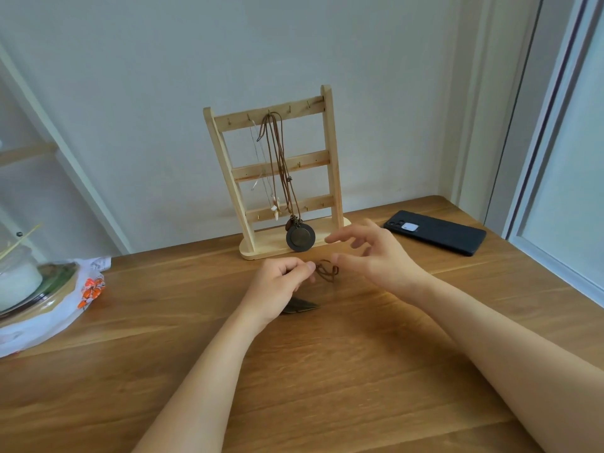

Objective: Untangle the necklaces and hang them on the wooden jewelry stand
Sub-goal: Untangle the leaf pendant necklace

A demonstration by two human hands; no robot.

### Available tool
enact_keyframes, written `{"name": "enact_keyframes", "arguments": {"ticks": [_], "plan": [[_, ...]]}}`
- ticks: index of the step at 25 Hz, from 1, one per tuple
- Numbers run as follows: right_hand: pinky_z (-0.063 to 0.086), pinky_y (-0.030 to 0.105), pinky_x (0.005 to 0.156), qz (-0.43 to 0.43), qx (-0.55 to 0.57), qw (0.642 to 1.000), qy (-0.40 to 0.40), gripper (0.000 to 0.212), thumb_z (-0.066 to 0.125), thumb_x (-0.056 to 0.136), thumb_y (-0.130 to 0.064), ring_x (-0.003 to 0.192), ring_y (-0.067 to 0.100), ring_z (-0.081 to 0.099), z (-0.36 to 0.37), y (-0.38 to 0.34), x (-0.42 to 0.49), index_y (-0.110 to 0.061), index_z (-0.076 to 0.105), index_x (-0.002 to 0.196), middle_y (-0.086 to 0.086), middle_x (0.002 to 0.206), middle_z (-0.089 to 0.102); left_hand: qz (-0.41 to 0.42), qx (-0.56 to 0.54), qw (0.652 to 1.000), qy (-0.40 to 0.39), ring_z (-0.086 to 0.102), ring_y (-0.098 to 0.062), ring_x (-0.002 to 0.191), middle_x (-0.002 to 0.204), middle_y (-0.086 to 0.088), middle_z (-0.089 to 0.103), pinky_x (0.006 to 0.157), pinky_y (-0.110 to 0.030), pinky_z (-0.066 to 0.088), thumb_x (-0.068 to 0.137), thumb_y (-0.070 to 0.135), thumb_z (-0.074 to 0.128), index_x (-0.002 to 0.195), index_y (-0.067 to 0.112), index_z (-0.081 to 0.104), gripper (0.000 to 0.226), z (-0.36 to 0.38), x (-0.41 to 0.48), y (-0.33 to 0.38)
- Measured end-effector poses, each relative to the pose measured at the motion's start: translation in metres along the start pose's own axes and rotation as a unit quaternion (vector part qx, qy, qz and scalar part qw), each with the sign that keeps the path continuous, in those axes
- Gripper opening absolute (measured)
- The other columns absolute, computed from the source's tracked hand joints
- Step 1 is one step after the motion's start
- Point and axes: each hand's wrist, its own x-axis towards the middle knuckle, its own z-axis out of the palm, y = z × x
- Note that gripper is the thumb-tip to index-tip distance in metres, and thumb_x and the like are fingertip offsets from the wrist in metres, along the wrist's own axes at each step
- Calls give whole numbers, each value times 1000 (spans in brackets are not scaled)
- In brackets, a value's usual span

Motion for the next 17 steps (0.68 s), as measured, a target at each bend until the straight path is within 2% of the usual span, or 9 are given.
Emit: {"name": "enact_keyframes", "arguments": {"ticks": [2, 4, 7, 10, 13, 17], "plan": [[38, 6, 77, -58, -96, 992, -55, 26, 73, 90, -26, 99, -11, 53, 5, 0, 0, -32, 72, 115, -16, 111, 65, 6, 4, 1000, -7, 45, -13, 60, 51, 11, 40, 94, -51, 48, 99, 30, 59, 66, 20, 71, 36, -1, 0, 1], [41, 6, 74, -57, -113, 988, -94, 20, 71, 90, -19, 90, -9, 59, 10, 4, 0, -26, 75, 108, -15, 99, 71, 14, 2, 1000, -16, 42, -11, 59, 52, 11, 39, 95, -47, 47, 100, 29, 58, 71, 12, 71, 36, -1, -1, 1], [45, 15, 71, -19, -56, 996, -70, 8, 71, 90, -19, 80, 3, 63, 10, 9, 1, -21, 73, 97, -6, 88, 72, 18, 2, 1000, -20, 44, -10, 58, 53, 9, 39, 95, -34, 46, 103, 29, 53, 73, 8, 70, 40, -1, -1, 0], [48, 16, 72, -37, -28, 999, -21, 18, 70, 88, -16, 87, 5, 63, 10, 10, 1, -25, 70, 104, -7, 94, 70, 16, 6, 1000, -20, 45, -7, 57, 53, 9, 40, 85, -27, 41, 104, 30, 50, 72, 9, 69, 43, 0, -2, -1], [45, 15, 72, -71, -44, 997, 2, 18, 70, 87, -15, 88, 5, 60, 9, 7, 1, -28, 75, 97, -11, 94, 69, 16, 11, 1000, -23, 44, -6, 57, 53, 8, 40, 77, -26, 38, 105, 30, 48, 69, 12, 67, 44, 0, -1, 1], [45, 12, 71, -102, -85, 990, -36, 13, 75, 87, -18, 83, 4, 62, 10, 4, -2, -22, 78, 99, -10, 91, 72, 23, 17, 999, -37, 44, -7, 58, 54, 7, 41, 76, -28, 37, 105, 31, 47, 67, 14, 65, 45, -1, -1, 1]]}}
